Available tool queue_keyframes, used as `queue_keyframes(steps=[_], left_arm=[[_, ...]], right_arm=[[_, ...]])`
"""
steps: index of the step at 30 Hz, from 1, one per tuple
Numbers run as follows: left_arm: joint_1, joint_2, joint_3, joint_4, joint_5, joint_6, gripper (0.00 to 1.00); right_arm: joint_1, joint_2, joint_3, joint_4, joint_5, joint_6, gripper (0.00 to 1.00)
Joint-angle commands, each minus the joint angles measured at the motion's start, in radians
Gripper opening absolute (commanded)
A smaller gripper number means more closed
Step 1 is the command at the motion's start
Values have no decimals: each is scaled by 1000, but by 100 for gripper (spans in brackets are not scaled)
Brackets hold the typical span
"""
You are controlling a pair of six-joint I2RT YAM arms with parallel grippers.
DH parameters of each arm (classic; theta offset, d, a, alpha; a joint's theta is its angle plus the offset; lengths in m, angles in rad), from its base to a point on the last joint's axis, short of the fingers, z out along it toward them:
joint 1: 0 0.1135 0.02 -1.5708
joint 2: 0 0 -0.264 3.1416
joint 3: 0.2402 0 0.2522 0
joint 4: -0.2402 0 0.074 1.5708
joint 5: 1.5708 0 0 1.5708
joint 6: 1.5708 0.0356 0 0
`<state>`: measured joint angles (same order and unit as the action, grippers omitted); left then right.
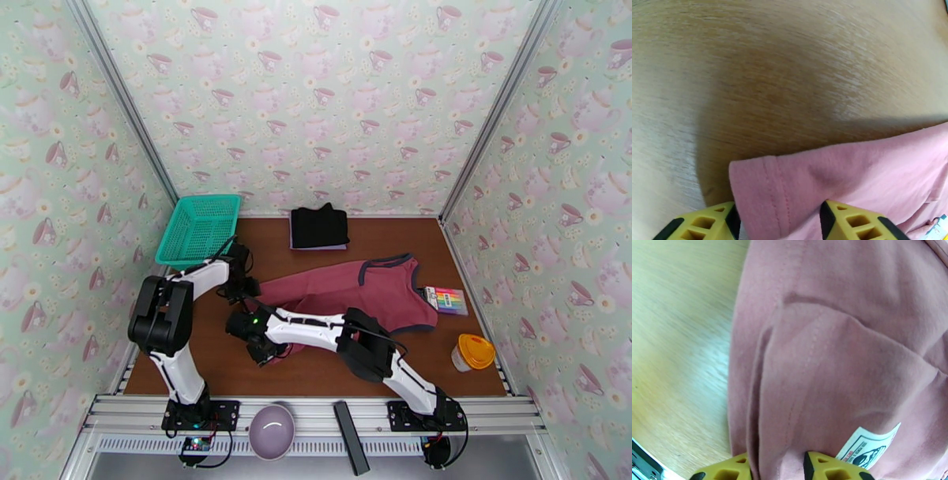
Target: Fold and stack the mixed laundry pile
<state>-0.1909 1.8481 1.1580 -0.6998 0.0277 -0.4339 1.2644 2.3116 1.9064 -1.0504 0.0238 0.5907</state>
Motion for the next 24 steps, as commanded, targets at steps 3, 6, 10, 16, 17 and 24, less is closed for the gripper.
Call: queue_keyframes(steps=[3, 6, 10, 16, 17, 24], left_arm=[[-14, 77, 38, 26, -28, 10, 37], [-18, 87, 54, 19, -34, 14, 22], [-21, 98, 65, 10, -31, 18, 6], [-26, 103, 70, 11, -28, 20, 3], [-26, 104, 69, 11, -27, 20, 3], [-25, 98, 66, 9, -28, 23, 0]], right_arm=[[21, -2, 65, 12, -19, -14, 46], [28, 0, 94, 2, -18, -15, 53], [33, 38, 143, -39, -21, -15, 56], [55, 134, 293, -105, -29, -34, 59], [55, 150, 312, -118, -28, -34, 59], [52, 284, 439, -247, 39, -44, 57]])
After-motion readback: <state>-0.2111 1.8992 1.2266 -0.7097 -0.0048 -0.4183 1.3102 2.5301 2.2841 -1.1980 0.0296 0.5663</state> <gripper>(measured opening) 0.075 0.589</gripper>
